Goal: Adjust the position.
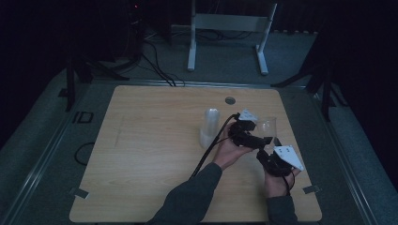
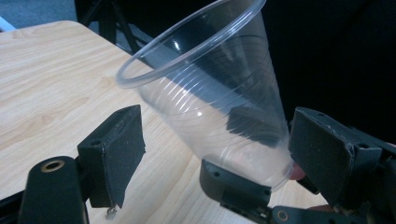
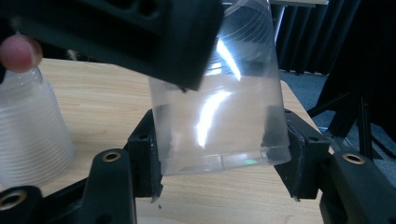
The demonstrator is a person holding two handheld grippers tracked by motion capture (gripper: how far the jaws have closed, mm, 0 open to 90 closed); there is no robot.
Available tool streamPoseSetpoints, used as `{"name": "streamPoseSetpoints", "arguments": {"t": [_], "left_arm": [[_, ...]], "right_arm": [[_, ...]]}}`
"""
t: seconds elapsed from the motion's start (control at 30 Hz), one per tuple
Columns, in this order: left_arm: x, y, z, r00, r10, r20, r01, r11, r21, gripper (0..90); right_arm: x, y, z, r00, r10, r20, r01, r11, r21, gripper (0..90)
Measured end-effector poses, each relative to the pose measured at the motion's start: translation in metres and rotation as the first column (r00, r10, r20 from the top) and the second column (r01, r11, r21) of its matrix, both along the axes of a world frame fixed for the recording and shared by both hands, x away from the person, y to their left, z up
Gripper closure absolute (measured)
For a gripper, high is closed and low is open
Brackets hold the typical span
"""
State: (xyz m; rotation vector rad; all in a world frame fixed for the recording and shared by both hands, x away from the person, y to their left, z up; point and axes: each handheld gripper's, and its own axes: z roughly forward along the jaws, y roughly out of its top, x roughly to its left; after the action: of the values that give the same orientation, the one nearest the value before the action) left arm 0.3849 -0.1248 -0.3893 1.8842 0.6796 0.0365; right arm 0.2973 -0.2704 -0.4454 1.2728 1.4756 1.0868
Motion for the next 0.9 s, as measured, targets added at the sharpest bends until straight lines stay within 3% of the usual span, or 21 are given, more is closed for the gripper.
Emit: {"name": "streamPoseSetpoints", "arguments": {"t": [0.17,0.3,0.6,0.9], "left_arm": [[0.002,-0.003,-0.001,0.9999,0.005,-0.014,-0.005,0.9997,-0.024,18.4],[0.004,-0.003,-0.002,0.9994,0.016,-0.031,-0.018,0.9975,-0.069,18.9],[0.014,-0.004,-0.007,0.9923,0.013,-0.123,-0.030,0.9894,-0.142,19.0],[0.016,-0.004,-0.005,0.9908,0.026,-0.132,-0.049,0.9839,-0.172,21.8]], "right_arm": [[-0.001,0.001,0.000,1.0000,0.002,0.003,-0.002,1.000,0.001,41.6],[-0.001,0.001,0.000,1.0000,0.001,0.007,-0.001,1.000,0.004,41.6],[-0.001,0.002,0.000,0.9999,0.013,0.004,-0.013,1.000,-0.003,41.6],[-0.001,0.003,-0.001,0.9997,0.024,0.011,-0.024,1.000,-0.003,41.4]]}}
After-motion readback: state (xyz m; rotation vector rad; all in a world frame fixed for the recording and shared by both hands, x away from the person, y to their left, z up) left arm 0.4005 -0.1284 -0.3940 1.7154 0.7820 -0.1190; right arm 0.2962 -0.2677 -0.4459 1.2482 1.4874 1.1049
